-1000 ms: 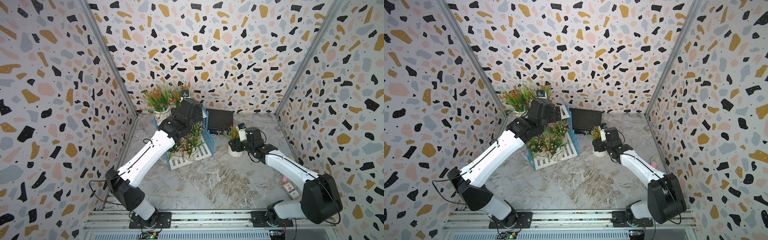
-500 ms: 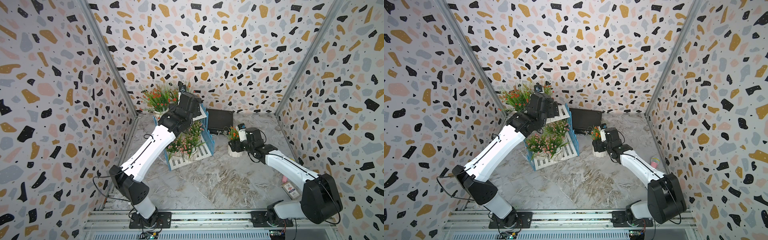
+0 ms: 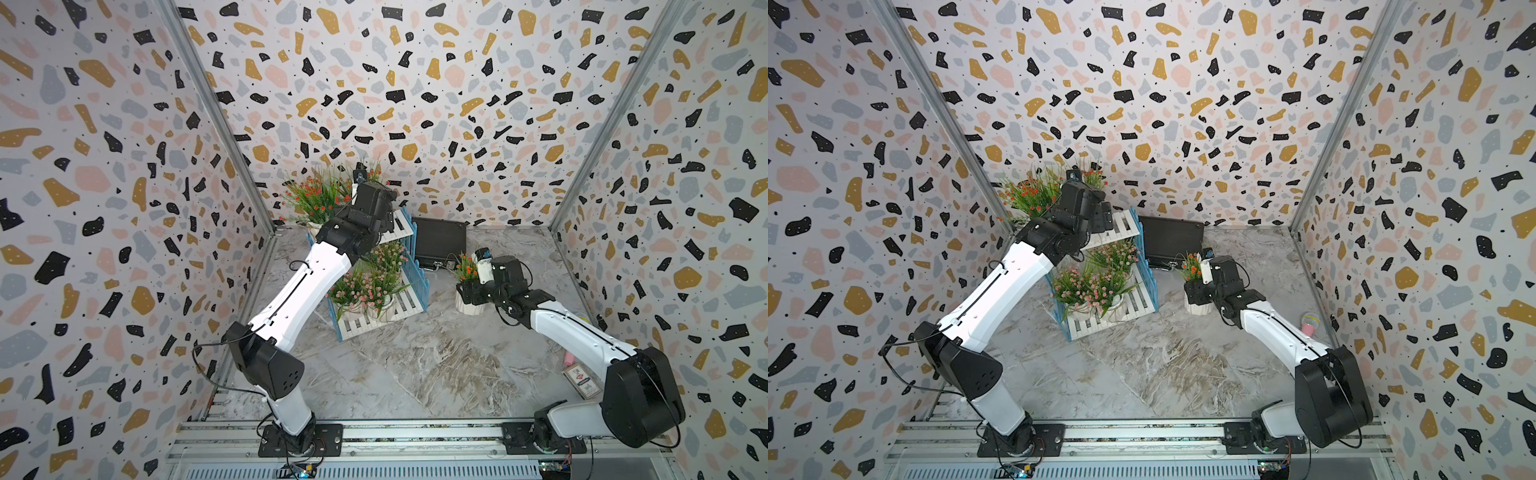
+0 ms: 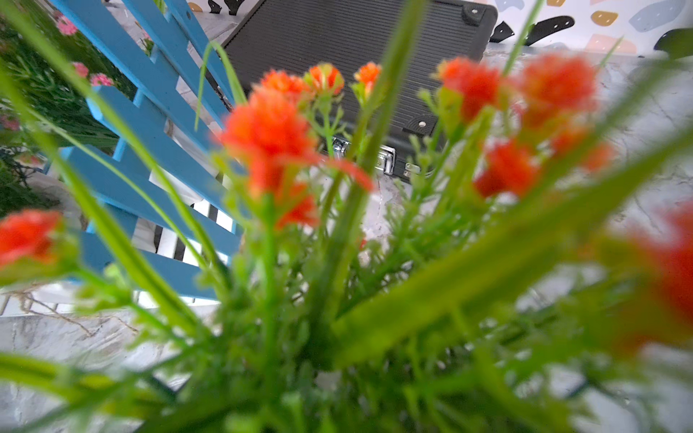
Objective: Place the baby's breath potted plants on the rack by color
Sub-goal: Adjust the baby's breath potted plant at the rack.
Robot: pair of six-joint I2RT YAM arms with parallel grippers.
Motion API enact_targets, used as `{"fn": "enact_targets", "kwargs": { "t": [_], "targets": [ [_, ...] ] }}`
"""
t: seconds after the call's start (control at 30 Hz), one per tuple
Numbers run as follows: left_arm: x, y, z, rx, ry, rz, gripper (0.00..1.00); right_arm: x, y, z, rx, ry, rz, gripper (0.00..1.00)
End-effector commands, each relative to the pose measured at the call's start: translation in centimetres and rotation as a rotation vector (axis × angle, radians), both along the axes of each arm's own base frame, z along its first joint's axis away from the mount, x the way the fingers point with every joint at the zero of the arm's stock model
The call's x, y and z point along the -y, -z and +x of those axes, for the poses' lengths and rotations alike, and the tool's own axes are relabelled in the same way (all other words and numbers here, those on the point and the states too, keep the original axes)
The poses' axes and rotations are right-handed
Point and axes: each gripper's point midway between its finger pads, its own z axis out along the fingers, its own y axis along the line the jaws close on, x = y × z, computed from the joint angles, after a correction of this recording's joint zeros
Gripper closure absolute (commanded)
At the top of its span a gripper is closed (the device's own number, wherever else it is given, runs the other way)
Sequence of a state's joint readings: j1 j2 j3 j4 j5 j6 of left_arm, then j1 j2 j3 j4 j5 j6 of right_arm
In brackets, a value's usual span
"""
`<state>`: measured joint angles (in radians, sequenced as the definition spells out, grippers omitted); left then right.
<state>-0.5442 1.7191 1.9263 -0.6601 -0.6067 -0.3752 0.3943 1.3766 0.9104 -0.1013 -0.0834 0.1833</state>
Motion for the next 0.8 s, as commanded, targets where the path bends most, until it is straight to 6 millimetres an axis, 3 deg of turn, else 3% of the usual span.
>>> {"fn": "enact_targets", "kwargs": {
  "t": [0.0,0.77],
  "targets": [
    [-0.1,-1.8,0.6,0.045,0.003,-0.002,0.01,-0.5,-3.5,1.1,0.115,-0.004,0.061,0.17],
    [-0.2,-0.2,2.6,0.035,-0.04,0.042,0.01,-0.8,-2.1,0.8,0.098,-0.018,0.073,0.17]
  ]
}}
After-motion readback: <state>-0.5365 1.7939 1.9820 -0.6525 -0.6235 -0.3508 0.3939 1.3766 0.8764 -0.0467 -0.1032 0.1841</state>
